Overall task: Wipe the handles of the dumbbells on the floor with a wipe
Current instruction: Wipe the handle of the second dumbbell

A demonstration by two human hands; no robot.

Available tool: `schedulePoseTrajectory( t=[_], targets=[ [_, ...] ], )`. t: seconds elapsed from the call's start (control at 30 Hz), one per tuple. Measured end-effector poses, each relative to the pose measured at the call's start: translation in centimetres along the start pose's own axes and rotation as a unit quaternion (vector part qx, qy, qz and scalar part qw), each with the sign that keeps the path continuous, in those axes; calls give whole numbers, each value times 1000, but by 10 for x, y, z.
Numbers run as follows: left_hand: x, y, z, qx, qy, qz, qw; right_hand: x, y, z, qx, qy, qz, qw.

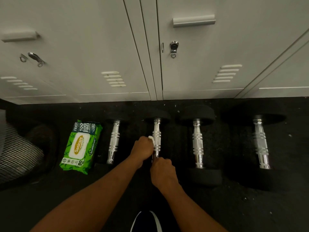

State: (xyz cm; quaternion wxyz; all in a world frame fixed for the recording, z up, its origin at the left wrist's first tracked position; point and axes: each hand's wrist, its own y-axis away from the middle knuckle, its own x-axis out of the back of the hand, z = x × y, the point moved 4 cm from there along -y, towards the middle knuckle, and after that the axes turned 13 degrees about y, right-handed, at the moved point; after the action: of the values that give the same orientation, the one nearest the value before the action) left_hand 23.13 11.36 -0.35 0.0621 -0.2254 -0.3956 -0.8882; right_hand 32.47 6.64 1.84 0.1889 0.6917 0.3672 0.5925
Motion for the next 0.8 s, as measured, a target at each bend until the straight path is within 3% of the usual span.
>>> schedulePoseTrajectory(
  t=[0.3,0.43,0.7,0.8],
  targets=[
    [-4,-33,37,-25,34,59,997,-1,-1,-1,26,85,-11,996],
    [-4,-19,29,-74,-19,45,996,-3,-2,-1,22,68,-8,997],
    [4,12,-20,-95,-132,-48,986,-5,-4,0,5,9,-9,1000],
    [13,12,-13,-135,-153,-27,979,-5,-4,1,-6,-16,-10,1000]
  ],
)
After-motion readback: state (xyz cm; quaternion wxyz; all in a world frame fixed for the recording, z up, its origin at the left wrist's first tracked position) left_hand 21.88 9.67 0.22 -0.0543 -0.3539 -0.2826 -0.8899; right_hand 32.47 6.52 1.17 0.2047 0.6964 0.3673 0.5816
